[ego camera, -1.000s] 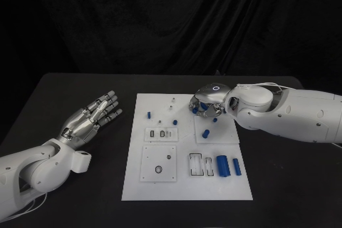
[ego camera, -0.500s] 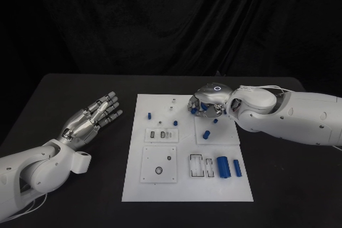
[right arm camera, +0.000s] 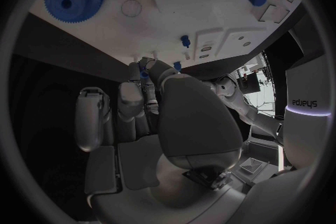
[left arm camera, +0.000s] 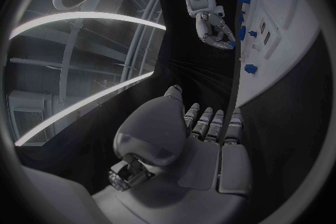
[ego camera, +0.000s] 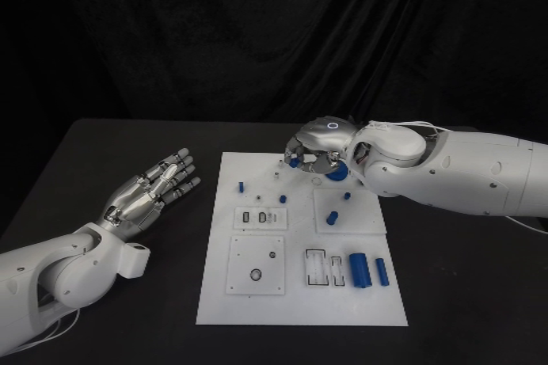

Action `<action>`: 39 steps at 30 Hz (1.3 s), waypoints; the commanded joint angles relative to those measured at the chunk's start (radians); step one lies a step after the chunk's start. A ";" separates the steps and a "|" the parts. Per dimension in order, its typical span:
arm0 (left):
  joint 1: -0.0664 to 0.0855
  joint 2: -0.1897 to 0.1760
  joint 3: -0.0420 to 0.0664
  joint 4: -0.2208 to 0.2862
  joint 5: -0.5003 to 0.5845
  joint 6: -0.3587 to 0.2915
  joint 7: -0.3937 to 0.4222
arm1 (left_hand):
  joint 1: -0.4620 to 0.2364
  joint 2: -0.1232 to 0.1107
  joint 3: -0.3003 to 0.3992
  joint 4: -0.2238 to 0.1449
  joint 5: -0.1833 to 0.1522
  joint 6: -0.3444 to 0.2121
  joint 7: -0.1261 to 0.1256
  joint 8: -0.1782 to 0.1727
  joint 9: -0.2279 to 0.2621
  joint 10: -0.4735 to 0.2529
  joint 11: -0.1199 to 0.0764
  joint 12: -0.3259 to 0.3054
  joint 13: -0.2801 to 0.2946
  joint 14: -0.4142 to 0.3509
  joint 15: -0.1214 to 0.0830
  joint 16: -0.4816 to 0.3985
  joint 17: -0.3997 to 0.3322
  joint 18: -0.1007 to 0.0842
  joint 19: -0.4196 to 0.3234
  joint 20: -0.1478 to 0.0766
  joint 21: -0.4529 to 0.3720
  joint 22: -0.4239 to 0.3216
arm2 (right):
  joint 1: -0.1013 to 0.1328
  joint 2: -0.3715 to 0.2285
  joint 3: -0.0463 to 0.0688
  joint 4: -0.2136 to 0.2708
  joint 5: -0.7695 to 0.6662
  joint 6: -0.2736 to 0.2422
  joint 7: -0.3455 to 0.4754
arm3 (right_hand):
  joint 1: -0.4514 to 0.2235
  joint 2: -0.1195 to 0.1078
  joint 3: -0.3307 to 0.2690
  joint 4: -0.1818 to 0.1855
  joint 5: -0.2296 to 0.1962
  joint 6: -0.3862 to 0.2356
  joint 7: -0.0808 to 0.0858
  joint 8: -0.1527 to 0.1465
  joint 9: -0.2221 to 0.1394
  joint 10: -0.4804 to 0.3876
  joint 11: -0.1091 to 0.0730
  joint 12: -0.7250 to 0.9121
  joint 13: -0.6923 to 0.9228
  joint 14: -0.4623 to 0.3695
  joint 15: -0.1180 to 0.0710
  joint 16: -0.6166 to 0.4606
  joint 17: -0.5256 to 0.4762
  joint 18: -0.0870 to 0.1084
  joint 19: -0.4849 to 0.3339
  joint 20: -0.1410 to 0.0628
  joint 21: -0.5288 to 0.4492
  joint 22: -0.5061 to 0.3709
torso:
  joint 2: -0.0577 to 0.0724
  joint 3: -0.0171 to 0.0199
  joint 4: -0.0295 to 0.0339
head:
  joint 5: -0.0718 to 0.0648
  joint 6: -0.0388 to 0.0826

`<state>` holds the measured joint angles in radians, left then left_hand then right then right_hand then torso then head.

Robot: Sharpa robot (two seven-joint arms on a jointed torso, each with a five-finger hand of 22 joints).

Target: Assemble the parts on the task board

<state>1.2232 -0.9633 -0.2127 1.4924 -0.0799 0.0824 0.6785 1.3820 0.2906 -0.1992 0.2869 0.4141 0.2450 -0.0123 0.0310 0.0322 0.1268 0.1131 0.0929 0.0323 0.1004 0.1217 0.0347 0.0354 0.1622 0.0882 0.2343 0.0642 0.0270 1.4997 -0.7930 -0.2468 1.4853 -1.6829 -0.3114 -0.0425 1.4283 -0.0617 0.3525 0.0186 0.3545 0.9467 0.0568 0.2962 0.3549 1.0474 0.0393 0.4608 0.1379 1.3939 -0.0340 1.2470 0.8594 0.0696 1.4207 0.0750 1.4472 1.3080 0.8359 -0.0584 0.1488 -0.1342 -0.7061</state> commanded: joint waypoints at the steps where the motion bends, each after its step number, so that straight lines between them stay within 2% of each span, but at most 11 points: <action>1: 0.003 0.003 0.001 -0.001 -0.001 0.015 0.142 | 0.009 -0.001 0.005 0.000 0.006 -0.001 0.007 0.003 0.001 -0.007 -0.002 0.005 -0.002 0.000 0.008 -0.002 0.001 0.019 -0.003 0.007 -0.003 0.000 | 0.002 0.023 0.000 -0.032 0.030 0.013 0.002 | -0.014 0.000 0.000 0.006 -0.004 0.036 0.046 -0.011 0.110 0.008 0.003 -0.008 -0.002 0.008 0.003 0.003 0.001 -0.014 0.004 0.002 0.003 0.046 | 0.000 0.0002 0.0014 | 0.000 0.001; 6: 0.003 0.003 0.001 -0.002 -0.001 0.013 0.141 | 0.012 -0.002 0.007 0.000 0.010 -0.001 0.007 0.003 0.001 -0.008 -0.003 0.005 -0.002 -0.001 0.007 -0.003 0.001 0.019 -0.004 0.007 -0.004 0.000 | 0.001 0.074 0.000 -0.095 0.037 0.024 0.005 | -0.016 -0.001 0.004 0.012 -0.006 0.009 0.050 -0.038 0.109 0.012 0.010 -0.034 -0.006 0.007 0.009 0.002 0.004 -0.014 0.003 0.008 0.001 0.046 | 0.001 -0.0009 0.0028 | 0.004 0.003; 12: 0.003 0.004 0.001 -0.002 -0.001 0.014 0.139 | 0.014 -0.002 0.008 -0.001 0.012 -0.001 0.006 0.003 0.001 -0.009 -0.003 0.005 -0.002 -0.002 0.007 -0.003 0.001 0.019 -0.005 0.007 -0.004 -0.001 | 0.001 0.110 0.001 -0.133 0.039 0.032 0.010 | -0.016 -0.001 0.006 0.013 -0.006 0.005 0.050 -0.043 0.109 0.011 0.011 -0.040 -0.006 0.005 0.010 0.000 0.003 -0.013 0.002 0.010 0.000 0.044 | 0.003 -0.0002 0.0042 | 0.000 0.006; 18: 0.003 0.004 0.001 -0.002 -0.001 0.013 0.138 | 0.015 -0.002 0.008 -0.001 0.013 -0.002 0.006 0.003 0.001 -0.010 -0.003 0.005 -0.002 -0.002 0.007 -0.003 0.001 0.019 -0.005 0.007 -0.004 -0.001 | -0.003 0.127 0.001 -0.151 0.039 0.049 0.009 | -0.017 -0.002 0.006 0.015 -0.006 0.002 0.049 -0.047 0.110 0.007 0.013 -0.048 -0.008 0.002 0.012 -0.003 -0.001 -0.012 -0.002 0.011 -0.003 0.041 | 0.003 0.0009 0.0012 | -0.001 0.004; 22: 0.003 0.005 0.001 -0.002 -0.001 0.014 0.137 | 0.016 -0.003 0.009 -0.001 0.014 -0.001 0.006 0.003 0.001 -0.010 -0.003 0.006 -0.002 -0.003 0.007 -0.003 0.001 0.019 -0.006 0.007 -0.005 -0.001 | -0.007 0.132 0.001 -0.158 0.039 0.057 0.009 | -0.018 -0.002 0.006 0.016 -0.007 0.000 0.048 -0.050 0.110 0.006 0.014 -0.052 -0.008 0.001 0.012 -0.004 -0.001 -0.012 -0.002 0.012 -0.004 0.040 | 0.003 0.0018 0.0019 | -0.001 0.003; 26: 0.003 0.006 0.001 -0.004 -0.001 0.015 0.136 | 0.016 -0.003 0.009 -0.001 0.014 -0.001 0.006 0.003 0.001 -0.010 -0.003 0.006 -0.002 -0.003 0.007 -0.003 0.001 0.019 -0.006 0.007 -0.005 -0.001 | -0.010 0.135 0.001 -0.162 0.039 0.065 0.008 | -0.019 -0.003 0.006 0.017 -0.008 -0.002 0.048 -0.052 0.110 0.006 0.015 -0.054 -0.008 -0.001 0.013 -0.006 -0.004 -0.011 -0.004 0.012 -0.005 0.038 | 0.002 0.0011 0.0025 | -0.001 0.003; 30: 0.003 0.006 0.001 -0.004 -0.001 0.016 0.135 | 0.016 -0.003 0.009 -0.001 0.014 -0.001 0.006 0.003 0.001 -0.010 -0.003 0.006 -0.002 -0.003 0.007 -0.003 0.001 0.019 -0.006 0.007 -0.005 -0.001 | -0.011 0.136 0.001 -0.165 0.039 0.070 0.007 | -0.019 -0.003 0.007 0.018 -0.009 -0.003 0.048 -0.054 0.110 0.005 0.016 -0.057 -0.008 -0.002 0.014 -0.007 -0.006 -0.011 -0.005 0.013 -0.006 0.037 | 0.002 0.0000 -0.0012 | 0.001 0.000; 39: 0.003 0.008 0.001 -0.007 -0.001 0.020 0.132 | 0.019 -0.003 0.010 -0.002 0.017 -0.003 0.006 0.003 0.001 -0.012 -0.002 0.005 -0.002 -0.004 0.007 -0.003 0.000 0.018 -0.006 0.007 -0.005 -0.001 | -0.014 0.152 0.001 -0.185 0.039 0.092 0.002 | -0.022 -0.006 0.009 0.023 -0.017 -0.027 0.040 -0.079 0.108 -0.010 0.028 -0.083 -0.010 -0.016 0.024 -0.021 -0.025 -0.007 -0.019 0.022 -0.019 0.022 | 0.002 0.0014 0.0005 | -0.003 -0.002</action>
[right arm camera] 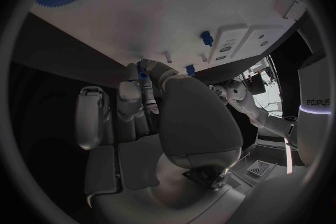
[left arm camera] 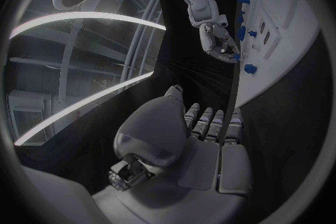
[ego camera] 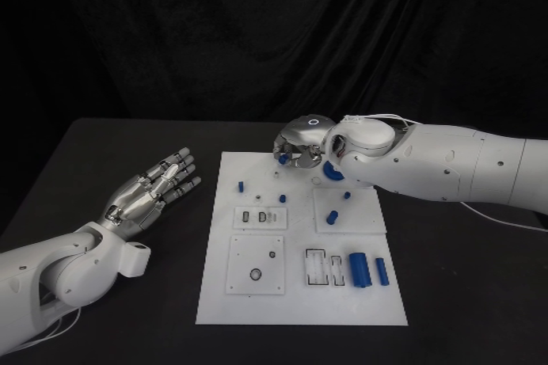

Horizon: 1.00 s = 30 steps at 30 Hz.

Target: Assemble the parts on the task board

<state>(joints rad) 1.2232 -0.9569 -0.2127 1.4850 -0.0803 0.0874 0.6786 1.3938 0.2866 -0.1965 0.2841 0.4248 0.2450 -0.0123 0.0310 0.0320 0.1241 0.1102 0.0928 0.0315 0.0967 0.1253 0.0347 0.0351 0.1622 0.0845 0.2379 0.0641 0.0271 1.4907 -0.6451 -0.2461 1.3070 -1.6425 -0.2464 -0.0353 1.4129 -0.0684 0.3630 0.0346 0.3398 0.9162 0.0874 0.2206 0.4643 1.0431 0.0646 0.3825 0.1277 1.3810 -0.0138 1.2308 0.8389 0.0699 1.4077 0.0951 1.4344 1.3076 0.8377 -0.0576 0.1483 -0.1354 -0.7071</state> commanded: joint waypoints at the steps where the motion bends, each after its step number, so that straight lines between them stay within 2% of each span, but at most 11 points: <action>1: 0.003 0.002 0.001 0.000 -0.001 0.015 0.132 | 0.009 0.001 0.008 0.000 0.007 -0.004 0.007 0.003 0.001 -0.010 0.001 0.006 -0.001 0.000 0.004 -0.004 0.001 0.018 -0.002 0.004 -0.005 -0.001 | -0.006 0.007 0.000 -0.009 -0.001 0.028 -0.005 | -0.007 0.001 0.000 0.008 -0.003 0.001 0.009 -0.007 -0.002 -0.010 0.005 -0.009 0.000 -0.008 0.006 -0.011 -0.014 -0.006 -0.011 0.004 -0.010 0.018 | 0.000 0.0008 0.0011 | -0.002 -0.002; 13: 0.003 0.007 0.001 -0.007 -0.001 0.021 0.127 | 0.017 0.002 0.013 -0.001 0.014 0.001 0.014 0.004 0.002 -0.014 0.000 0.006 -0.002 -0.001 0.005 -0.004 0.001 0.018 -0.002 0.005 -0.005 -0.001 | -0.016 0.030 0.000 -0.037 0.011 0.045 0.000 | -0.010 0.002 0.004 0.014 -0.003 -0.017 0.004 -0.028 -0.007 -0.027 0.011 -0.026 0.002 -0.022 0.011 -0.025 -0.034 -0.002 -0.024 0.010 -0.022 0.003 | 0.000 -0.0011 0.0005 | 0.001 -0.005; 15: 0.003 0.007 0.001 -0.009 -0.001 0.022 0.126 | 0.021 0.002 0.016 -0.002 0.017 0.002 0.017 0.004 0.002 -0.015 0.000 0.007 -0.002 -0.001 0.006 -0.004 0.001 0.019 -0.002 0.006 -0.005 -0.001 | -0.017 0.032 0.000 -0.040 0.016 0.050 -0.002 | -0.013 -0.001 0.006 0.017 -0.010 -0.042 0.002 -0.050 -0.015 -0.038 0.017 -0.036 0.003 -0.031 0.016 -0.035 -0.046 0.001 -0.033 0.014 -0.030 -0.006 | 0.000 -0.0011 0.0007 | 0.001 -0.006; 19: 0.003 0.008 0.001 -0.011 -0.001 0.023 0.126 | 0.023 0.002 0.018 -0.003 0.020 0.004 0.020 0.004 0.002 -0.017 0.000 0.007 -0.002 -0.002 0.007 -0.004 0.001 0.019 -0.002 0.007 -0.005 -0.001 | -0.018 0.033 0.000 -0.043 0.019 0.053 -0.005 | -0.020 -0.013 0.013 0.029 -0.044 -0.118 -0.015 -0.111 -0.047 -0.105 0.039 -0.077 -0.003 -0.056 0.032 -0.060 -0.082 0.008 -0.056 0.027 -0.054 -0.032 | 0.000 -0.0012 0.0027 | -0.002 -0.005; 21: 0.003 0.008 0.001 -0.012 -0.001 0.023 0.126 | 0.026 0.002 0.020 -0.003 0.022 0.005 0.021 0.005 0.002 -0.018 -0.001 0.007 -0.002 -0.002 0.007 -0.004 0.001 0.019 -0.002 0.007 -0.005 -0.001 | -0.018 0.032 0.000 -0.043 0.020 0.053 -0.008 | -0.021 -0.023 0.011 0.032 -0.074 -0.180 -0.031 -0.153 -0.076 -0.186 0.056 -0.126 -0.018 -0.080 0.029 -0.087 -0.121 0.016 -0.079 0.029 -0.078 -0.059 | 0.000 -0.0013 0.0029 | -0.003 -0.005; 23: 0.003 0.008 0.001 -0.012 -0.001 0.024 0.126 | 0.027 0.001 0.021 -0.004 0.024 0.005 0.023 0.005 0.002 -0.019 -0.002 0.007 -0.002 -0.002 0.007 -0.004 0.001 0.019 -0.002 0.007 -0.005 -0.001 | -0.018 0.031 0.000 -0.042 0.021 0.050 -0.012 | -0.016 -0.023 -0.009 0.026 -0.085 -0.261 -0.047 -0.158 -0.111 -0.260 0.064 -0.155 -0.024 -0.125 0.031 -0.134 -0.188 0.027 -0.122 0.030 -0.122 -0.106 | 0.000 -0.0015 0.0029 | -0.003 -0.004; 24: 0.003 0.008 0.001 -0.012 -0.001 0.024 0.126 | 0.027 0.001 0.021 -0.004 0.024 0.005 0.023 0.005 0.002 -0.019 -0.002 0.007 -0.002 -0.002 0.007 -0.004 0.001 0.019 -0.002 0.007 -0.005 -0.001 | -0.018 0.028 0.000 -0.041 0.021 0.045 -0.016 | -0.015 -0.024 -0.022 0.022 -0.089 -0.378 -0.063 -0.160 -0.165 -0.310 0.070 -0.173 -0.029 -0.157 0.033 -0.170 -0.239 0.034 -0.151 0.034 -0.152 -0.140 | 0.000 -0.0017 0.0027 | -0.003 -0.004; 25: 0.003 0.007 0.001 -0.012 -0.001 0.024 0.126 | 0.027 0.001 0.021 -0.004 0.024 0.005 0.023 0.005 0.002 -0.019 -0.002 0.007 -0.002 -0.002 0.007 -0.004 0.001 0.019 -0.002 0.007 -0.005 -0.001 | -0.018 0.025 0.000 -0.039 0.021 0.038 -0.019 | -0.015 -0.024 -0.029 0.020 -0.093 -0.435 -0.070 -0.168 -0.195 -0.337 0.071 -0.182 -0.032 -0.170 0.035 -0.185 -0.261 0.039 -0.164 0.034 -0.166 -0.154 | 0.000 -0.0019 0.0029 | -0.003 -0.003; 26: 0.003 0.006 0.001 -0.012 -0.001 0.024 0.126 | 0.029 0.001 0.023 -0.005 0.027 0.006 0.024 0.005 0.003 -0.020 -0.002 0.007 -0.002 -0.002 0.007 -0.004 0.001 0.019 -0.002 0.008 -0.005 -0.001 | -0.018 0.022 0.000 -0.037 0.021 0.029 -0.020 | -0.012 -0.023 -0.045 0.017 -0.097 -0.547 -0.082 -0.176 -0.254 -0.386 0.073 -0.194 -0.037 -0.207 0.038 -0.226 -0.317 0.048 -0.197 0.036 -0.204 -0.193 | 0.000 -0.0018 0.0024 | -0.003 -0.003; 28: 0.002 0.004 0.001 -0.010 -0.001 0.023 0.126 | 0.029 0.001 0.023 -0.005 0.027 0.006 0.024 0.005 0.003 -0.020 -0.002 0.007 -0.002 -0.002 0.007 -0.004 0.001 0.019 -0.002 0.008 -0.005 -0.001 | -0.017 0.013 0.001 -0.031 0.022 0.004 -0.020 | -0.010 -0.020 -0.063 0.014 -0.100 -0.610 -0.096 -0.180 -0.293 -0.420 0.075 -0.190 -0.036 -0.221 0.041 -0.238 -0.329 0.052 -0.214 0.039 -0.228 -0.211 | 0.000 -0.0020 0.0021 | -0.001 -0.003; 30: 0.002 0.000 0.001 -0.009 -0.001 0.022 0.126 | 0.030 0.001 0.023 -0.005 0.028 0.007 0.024 0.005 0.003 -0.020 -0.003 0.007 -0.002 -0.002 0.007 -0.004 0.001 0.019 -0.002 0.008 -0.005 -0.001 | -0.014 -0.002 0.002 -0.020 0.022 -0.026 -0.017 | -0.007 -0.018 -0.072 0.014 -0.101 -0.620 -0.098 -0.180 -0.302 -0.441 0.074 -0.186 -0.037 -0.226 0.041 -0.240 -0.330 0.054 -0.220 0.040 -0.239 -0.218 | 0.000 -0.0021 0.0012 | 0.001 -0.001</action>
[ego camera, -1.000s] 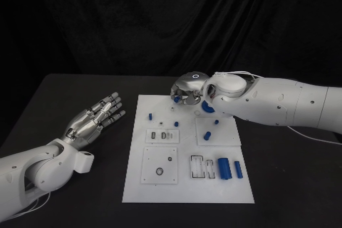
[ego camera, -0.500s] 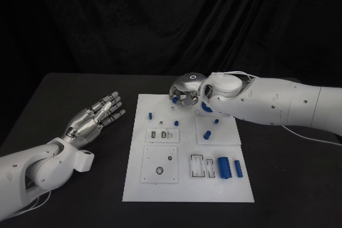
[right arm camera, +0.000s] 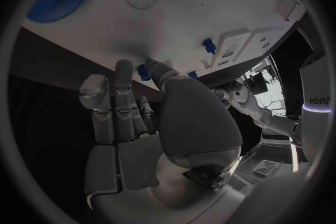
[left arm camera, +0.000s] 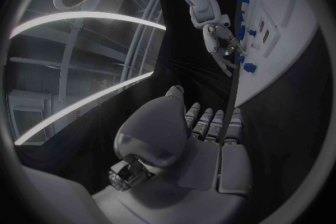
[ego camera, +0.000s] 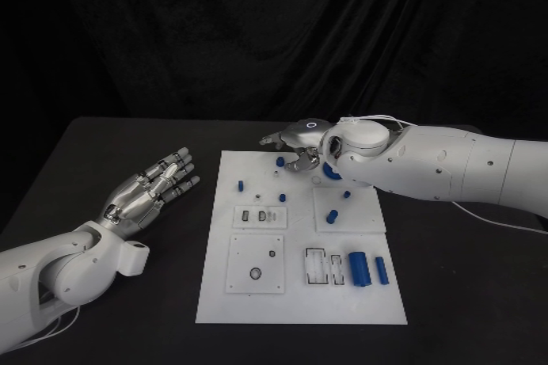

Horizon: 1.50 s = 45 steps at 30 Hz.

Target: Assemble the parts on the task board

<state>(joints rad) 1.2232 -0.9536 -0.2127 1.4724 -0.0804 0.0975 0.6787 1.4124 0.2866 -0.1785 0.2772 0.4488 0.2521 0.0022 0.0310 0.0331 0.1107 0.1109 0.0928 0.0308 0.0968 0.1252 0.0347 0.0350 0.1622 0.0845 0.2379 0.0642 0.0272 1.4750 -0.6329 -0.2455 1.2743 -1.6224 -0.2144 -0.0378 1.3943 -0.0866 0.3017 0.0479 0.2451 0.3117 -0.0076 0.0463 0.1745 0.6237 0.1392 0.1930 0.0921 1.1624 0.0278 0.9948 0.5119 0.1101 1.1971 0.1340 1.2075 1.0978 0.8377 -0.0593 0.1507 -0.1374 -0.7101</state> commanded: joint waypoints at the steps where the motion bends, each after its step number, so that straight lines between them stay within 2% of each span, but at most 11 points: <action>1: 0.002 -0.005 0.001 0.004 -0.001 0.011 0.126 | 0.012 0.001 0.005 0.002 0.004 0.000 0.009 0.005 0.002 -0.006 -0.003 0.007 -0.002 -0.002 0.007 -0.004 0.001 0.019 -0.002 0.008 -0.005 -0.001 | 0.005 -0.022 0.002 0.020 0.002 -0.069 -0.014 | 0.013 0.001 -0.013 0.000 -0.006 -0.016 -0.004 -0.006 -0.014 -0.027 -0.001 0.004 -0.001 -0.009 -0.001 -0.004 -0.003 0.014 -0.010 0.001 -0.013 -0.009 | 0.000 -0.0003 -0.0016 | 0.004 0.003; 8: 0.002 -0.015 0.001 0.009 -0.001 0.005 0.126 | 0.014 -0.001 0.006 0.001 0.009 0.002 0.010 0.006 0.002 -0.006 -0.004 0.008 -0.001 0.000 0.008 -0.003 0.002 0.019 -0.001 0.008 -0.004 -0.001 | 0.052 -0.112 0.005 0.116 0.002 -0.122 -0.023 | 0.023 0.010 -0.027 -0.001 -0.005 0.034 0.014 0.006 -0.007 -0.007 -0.006 0.054 0.014 -0.009 -0.004 -0.002 -0.001 0.013 -0.003 -0.001 -0.016 -0.002 | 0.000 0.0002 -0.0027 | 0.008 0.005; 13: 0.002 -0.019 0.001 0.013 -0.001 0.002 0.126 | 0.015 -0.002 0.006 0.001 0.010 0.003 0.010 0.006 0.002 -0.006 -0.004 0.009 -0.001 0.000 0.008 -0.003 0.002 0.019 0.000 0.008 -0.004 0.000 | 0.093 -0.208 0.005 0.213 0.002 -0.113 -0.051 | 0.020 0.022 -0.044 0.013 -0.015 0.182 0.057 0.039 0.022 0.128 -0.023 0.204 0.078 -0.015 -0.014 -0.023 -0.011 0.022 -0.026 -0.011 -0.060 -0.034 | 0.000 0.0012 -0.0039 | 0.008 0.003; 16: 0.002 -0.020 0.001 0.014 -0.001 0.000 0.125 | 0.016 -0.002 0.006 0.001 0.011 0.003 0.010 0.006 0.002 -0.006 -0.004 0.010 -0.001 0.001 0.008 -0.003 0.002 0.019 0.000 0.009 -0.003 0.000 | 0.106 -0.271 0.004 0.263 0.002 -0.106 -0.065 | 0.021 0.018 -0.070 0.021 -0.047 0.349 0.085 0.075 0.054 0.221 -0.068 0.488 0.261 -0.002 -0.040 -0.059 -0.027 0.030 -0.034 -0.030 -0.107 -0.063 | -0.001 0.0019 -0.0053 | 0.009 0.001; 19: 0.002 -0.018 0.001 0.013 -0.001 0.001 0.125 | 0.016 -0.002 0.006 0.001 0.011 0.003 0.010 0.006 0.002 -0.006 -0.004 0.010 -0.001 0.001 0.008 -0.003 0.002 0.019 0.000 0.009 -0.003 0.000 | 0.111 -0.314 0.001 0.290 0.002 -0.088 -0.075 | 0.011 0.028 -0.078 0.056 -0.067 0.402 0.097 0.081 0.055 0.125 -0.093 0.761 0.486 0.016 -0.052 -0.067 -0.021 0.019 0.003 -0.043 -0.104 -0.037 | -0.001 0.0017 -0.0049 | 0.008 0.000; 20: 0.002 -0.017 0.001 0.012 -0.001 0.002 0.125 | 0.016 -0.002 0.006 0.001 0.012 0.003 0.010 0.006 0.002 -0.006 -0.005 0.010 -0.001 0.001 0.008 -0.003 0.002 0.019 0.000 0.009 -0.003 0.000 | 0.112 -0.326 0.000 0.295 0.002 -0.082 -0.079 | -0.027 0.027 -0.101 0.086 -0.088 0.443 0.103 0.095 0.063 0.309 -0.109 1.005 0.767 0.119 -0.055 0.095 0.218 -0.005 0.084 -0.049 -0.006 0.071 | -0.002 0.0014 -0.0060 | 0.008 -0.001; 21: 0.002 -0.016 0.001 0.012 -0.001 0.002 0.125 | 0.016 -0.002 0.006 0.000 0.013 0.003 0.010 0.006 0.002 -0.006 -0.005 0.010 -0.001 0.002 0.008 -0.003 0.002 0.019 0.000 0.009 -0.004 0.000 | 0.111 -0.337 -0.001 0.300 0.002 -0.075 -0.083 | -0.030 0.030 -0.104 0.093 -0.092 0.448 0.104 0.092 0.063 0.362 -0.115 1.092 0.883 0.136 -0.059 0.143 0.291 -0.010 0.099 -0.053 0.016 0.096 | -0.001 0.0009 -0.0058 | 0.008 -0.002; 22: 0.002 -0.016 0.001 0.011 -0.001 0.003 0.125 | 0.016 -0.002 0.006 0.000 0.013 0.003 0.010 0.006 0.002 -0.006 -0.005 0.010 -0.001 0.002 0.008 -0.003 0.002 0.019 0.000 0.009 -0.004 0.000 | 0.108 -0.348 -0.001 0.304 0.002 -0.067 -0.089 | -0.041 0.032 -0.114 0.108 -0.100 0.473 0.102 0.096 0.068 0.655 -0.122 1.271 1.201 0.246 -0.066 0.333 0.598 -0.030 0.158 -0.060 0.097 0.183 | -0.001 0.0001 -0.0052 | 0.007 -0.002; 26: 0.002 -0.014 0.001 0.011 -0.001 0.004 0.125 | 0.017 -0.002 0.007 0.000 0.014 0.003 0.010 0.006 0.002 -0.006 -0.005 0.010 -0.001 0.002 0.009 -0.002 0.002 0.019 0.000 0.009 -0.003 0.000 | 0.093 -0.375 -0.002 0.312 0.002 -0.049 -0.114 | -0.082 0.035 -0.141 0.150 -0.120 0.481 0.100 0.076 0.063 0.947 -0.129 1.378 1.479 0.365 -0.074 0.524 0.948 -0.054 0.223 -0.069 0.191 0.288 | 0.000 -0.0007 -0.0064 | 0.011 -0.003; 32: 0.002 -0.013 0.001 0.010 -0.001 0.006 0.124 | 0.018 -0.002 0.007 0.000 0.016 0.003 0.010 0.006 0.002 -0.007 -0.005 0.010 -0.001 0.002 0.009 -0.002 0.002 0.019 0.001 0.009 -0.003 0.000 | 0.060 -0.399 -0.002 0.313 0.002 -0.057 -0.145 | -0.110 0.031 -0.166 0.176 -0.129 0.496 0.107 0.059 0.056 0.947 -0.126 1.378 1.479 0.408 -0.073 0.576 1.059 -0.068 0.262 -0.068 0.242 0.345 | 0.003 0.0013 -0.0051 | 0.010 -0.004; 45: 0.002 -0.010 0.001 0.007 -0.001 0.009 0.121 | 0.019 -0.002 0.008 0.000 0.017 0.001 0.010 0.005 0.002 -0.007 -0.005 0.010 -0.001 0.003 0.010 -0.002 0.003 0.019 0.001 0.010 -0.003 0.000 | 0.023 -0.402 -0.003 0.302 0.002 -0.045 -0.159 | -0.109 0.029 -0.174 0.181 -0.122 0.483 0.111 0.034 0.045 0.947 -0.123 1.378 1.479 0.408 -0.070 0.576 1.059 -0.077 0.290 -0.065 0.274 0.380 | 0.003 0.0032 -0.0010 | 0.005 -0.014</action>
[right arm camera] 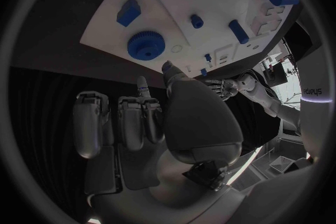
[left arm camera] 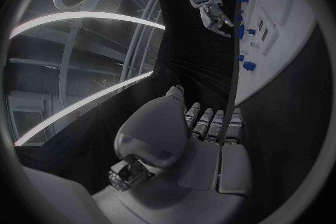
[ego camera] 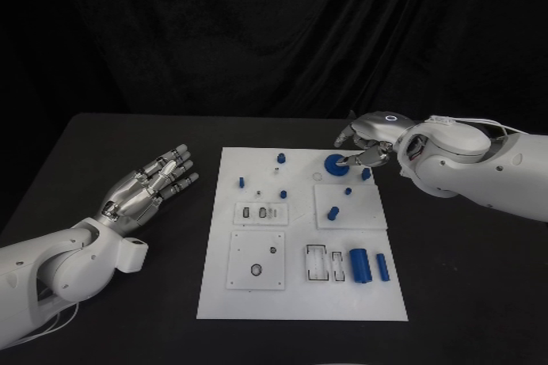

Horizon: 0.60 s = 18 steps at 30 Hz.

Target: Assemble the parts on the task board

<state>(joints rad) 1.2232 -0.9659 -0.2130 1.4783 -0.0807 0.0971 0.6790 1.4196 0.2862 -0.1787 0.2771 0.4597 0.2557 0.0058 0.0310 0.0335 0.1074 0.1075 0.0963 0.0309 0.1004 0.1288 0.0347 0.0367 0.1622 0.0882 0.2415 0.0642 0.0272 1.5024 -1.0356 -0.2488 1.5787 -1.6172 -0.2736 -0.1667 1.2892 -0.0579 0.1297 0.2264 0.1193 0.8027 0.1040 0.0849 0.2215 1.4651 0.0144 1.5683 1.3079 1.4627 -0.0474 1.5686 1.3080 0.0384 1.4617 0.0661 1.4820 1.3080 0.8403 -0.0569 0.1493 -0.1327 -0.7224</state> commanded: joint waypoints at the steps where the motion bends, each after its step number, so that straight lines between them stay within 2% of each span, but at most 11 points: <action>1: 0.002 0.002 0.001 0.001 0.000 0.010 0.121 | 0.011 -0.002 0.008 0.000 0.007 -0.002 0.007 0.005 0.001 -0.004 -0.002 0.007 -0.001 -0.001 0.006 -0.002 0.001 0.019 -0.003 0.006 -0.003 0.000 | -0.006 0.001 0.000 -0.003 -0.003 0.017 -0.030 | -0.003 0.000 -0.002 0.002 0.005 -0.009 0.000 -0.006 -0.002 0.106 0.002 0.003 0.263 0.108 0.005 0.002 0.263 -0.005 0.024 0.002 -0.001 0.170 | 0.000 0.0004 0.0004 | 0.000 -0.002; 9: 0.002 0.003 0.001 -0.003 0.000 0.012 0.119 | 0.013 -0.001 0.009 -0.001 0.008 -0.003 0.006 0.005 0.001 -0.005 -0.002 0.007 -0.001 0.000 0.008 -0.002 0.001 0.019 -0.002 0.007 -0.003 0.000 | -0.020 0.006 0.000 -0.011 -0.003 0.035 -0.034 | 0.006 0.002 0.000 -0.003 0.020 -0.015 0.000 -0.012 -0.006 0.106 0.002 0.003 0.263 0.108 0.005 0.002 0.263 -0.005 0.025 0.003 0.000 0.171 | -0.001 -0.0023 -0.0002 | -0.001 -0.008; 14: 0.002 0.004 0.001 -0.005 0.000 0.014 0.119 | 0.014 -0.001 0.009 -0.001 0.009 -0.004 0.006 0.005 0.001 -0.005 -0.002 0.007 -0.002 0.000 0.009 -0.002 0.001 0.019 -0.003 0.007 -0.003 0.000 | -0.027 0.011 0.000 -0.019 -0.003 0.047 -0.037 | 0.020 0.004 0.004 -0.014 0.049 -0.012 0.001 -0.015 -0.010 0.106 0.003 0.003 0.263 0.108 0.005 0.002 0.263 -0.005 0.023 0.003 -0.002 0.171 | -0.002 -0.0025 0.0005 | -0.001 -0.010; 18: 0.002 0.005 0.001 -0.006 0.000 0.014 0.119 | 0.014 -0.001 0.009 -0.001 0.009 -0.004 0.006 0.005 0.001 -0.005 -0.002 0.007 -0.002 0.000 0.009 -0.002 0.001 0.019 -0.003 0.007 -0.003 0.000 | -0.032 0.017 0.000 -0.029 -0.003 0.054 -0.039 | 0.026 0.003 0.006 -0.019 0.056 -0.013 0.001 -0.016 -0.012 0.106 0.003 0.003 0.263 0.108 0.006 0.002 0.263 -0.003 0.019 0.003 -0.006 0.168 | -0.003 -0.0030 0.0002 | -0.002 -0.011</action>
<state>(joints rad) 1.2232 -0.9629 -0.2130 1.4710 -0.0808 0.0986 0.6790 1.4236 0.2822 -0.1730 0.2772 0.4645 0.2556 0.0058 0.0310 0.0332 0.1074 0.1075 0.0997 0.0310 0.1004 0.1288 0.0347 0.0366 0.1622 0.0882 0.2415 0.0642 0.0272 1.4734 -1.0200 -0.2488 1.5531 -1.6169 -0.2410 -0.1833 1.3043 -0.0566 0.1372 0.2129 0.1710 0.7944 0.1047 0.0763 0.2107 1.4650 0.0144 1.5682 1.3077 1.4627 -0.0473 1.5685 1.3078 0.0389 1.4617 0.0661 1.4821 1.3078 0.8381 -0.0594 0.1495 -0.1339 -0.7326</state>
